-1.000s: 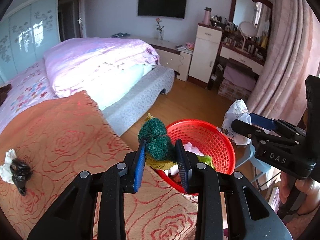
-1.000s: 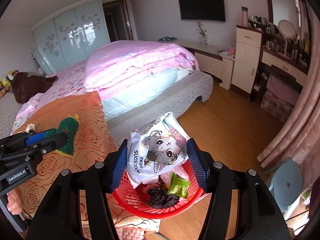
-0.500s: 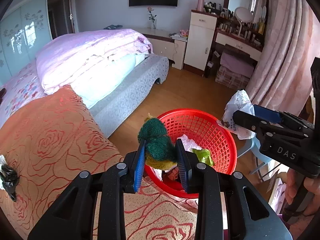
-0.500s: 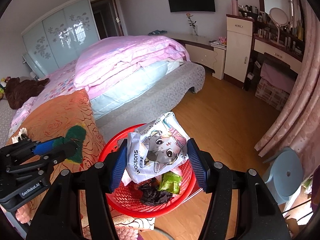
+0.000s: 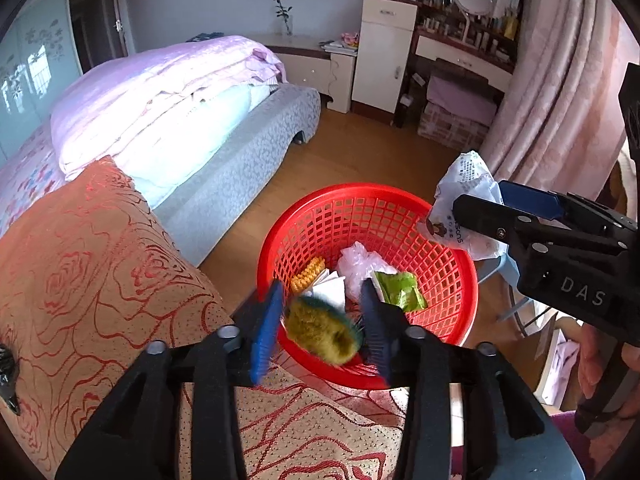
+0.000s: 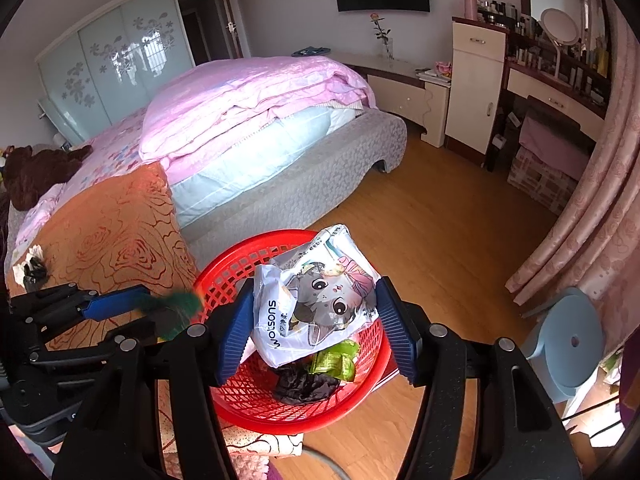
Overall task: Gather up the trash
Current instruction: 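Open both tools to drop the sponge and Watsons bag into the wastebasket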
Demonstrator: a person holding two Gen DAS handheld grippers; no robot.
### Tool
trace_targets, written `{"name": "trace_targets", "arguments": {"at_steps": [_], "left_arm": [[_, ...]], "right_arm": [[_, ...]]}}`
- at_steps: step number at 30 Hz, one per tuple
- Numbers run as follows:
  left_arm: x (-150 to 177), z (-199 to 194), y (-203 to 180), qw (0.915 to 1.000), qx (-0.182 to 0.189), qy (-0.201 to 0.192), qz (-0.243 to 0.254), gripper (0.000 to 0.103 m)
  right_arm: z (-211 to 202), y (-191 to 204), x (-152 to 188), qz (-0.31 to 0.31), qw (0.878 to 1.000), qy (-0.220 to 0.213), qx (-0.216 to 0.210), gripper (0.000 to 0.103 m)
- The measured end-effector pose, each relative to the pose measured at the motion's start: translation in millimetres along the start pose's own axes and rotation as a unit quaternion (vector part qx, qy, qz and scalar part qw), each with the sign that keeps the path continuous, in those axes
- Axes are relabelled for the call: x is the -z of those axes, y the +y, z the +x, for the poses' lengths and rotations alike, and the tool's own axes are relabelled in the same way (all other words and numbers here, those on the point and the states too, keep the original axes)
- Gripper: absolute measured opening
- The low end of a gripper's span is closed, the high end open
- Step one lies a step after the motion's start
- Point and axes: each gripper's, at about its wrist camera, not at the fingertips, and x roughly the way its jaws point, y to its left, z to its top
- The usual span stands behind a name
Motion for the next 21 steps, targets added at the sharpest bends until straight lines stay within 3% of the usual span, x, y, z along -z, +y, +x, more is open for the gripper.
{"name": "trace_targets", "arguments": {"at_steps": [4, 21], "left_arm": [[0.7, -2.0, 0.2, 1.0, -0.002, -0.005, -0.003, 0.057], [3.9, -38.1, 36.2, 0.9971, -0.033, -0.041, -0.055, 0.063]], "right_arm": [[0.4, -2.4, -0.5, 0.004, 1.0, 0.002, -0.002, 0.064], [-2.7, 3.9, 1.8, -0.006, 1.0, -0.007, -0.002, 0.066]]}}
